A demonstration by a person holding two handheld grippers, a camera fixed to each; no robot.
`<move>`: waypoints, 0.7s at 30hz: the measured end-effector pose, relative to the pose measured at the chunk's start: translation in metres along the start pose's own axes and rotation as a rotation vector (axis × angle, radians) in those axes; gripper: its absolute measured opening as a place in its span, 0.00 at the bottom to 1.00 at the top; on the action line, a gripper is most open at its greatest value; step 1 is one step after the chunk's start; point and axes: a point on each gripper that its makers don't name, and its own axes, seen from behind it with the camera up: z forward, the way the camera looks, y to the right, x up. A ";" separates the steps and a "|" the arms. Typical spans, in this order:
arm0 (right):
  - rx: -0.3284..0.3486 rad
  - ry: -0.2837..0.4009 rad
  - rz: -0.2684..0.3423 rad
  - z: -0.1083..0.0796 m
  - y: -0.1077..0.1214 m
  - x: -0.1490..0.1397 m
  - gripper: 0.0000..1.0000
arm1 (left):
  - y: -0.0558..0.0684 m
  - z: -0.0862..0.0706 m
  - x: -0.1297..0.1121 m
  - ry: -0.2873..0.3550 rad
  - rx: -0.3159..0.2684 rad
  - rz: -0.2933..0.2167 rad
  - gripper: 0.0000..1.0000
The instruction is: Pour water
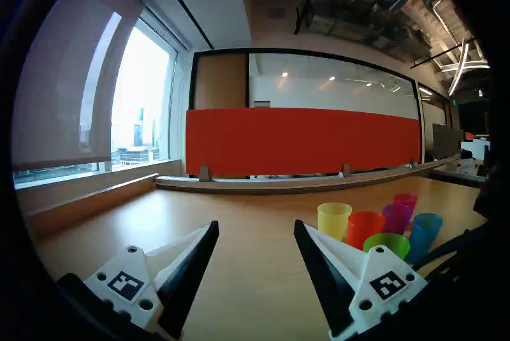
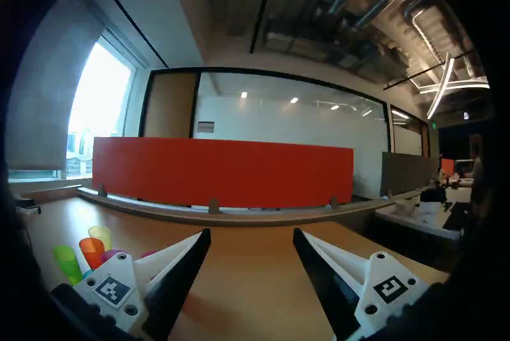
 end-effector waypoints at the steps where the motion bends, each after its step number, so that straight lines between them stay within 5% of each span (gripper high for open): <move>1: 0.001 0.000 0.000 0.000 0.000 0.000 1.00 | 0.000 0.000 0.000 0.000 0.000 0.000 0.87; 21: 0.017 0.037 -0.028 -0.010 -0.006 0.003 1.00 | 0.001 0.001 -0.002 -0.003 -0.001 0.002 0.89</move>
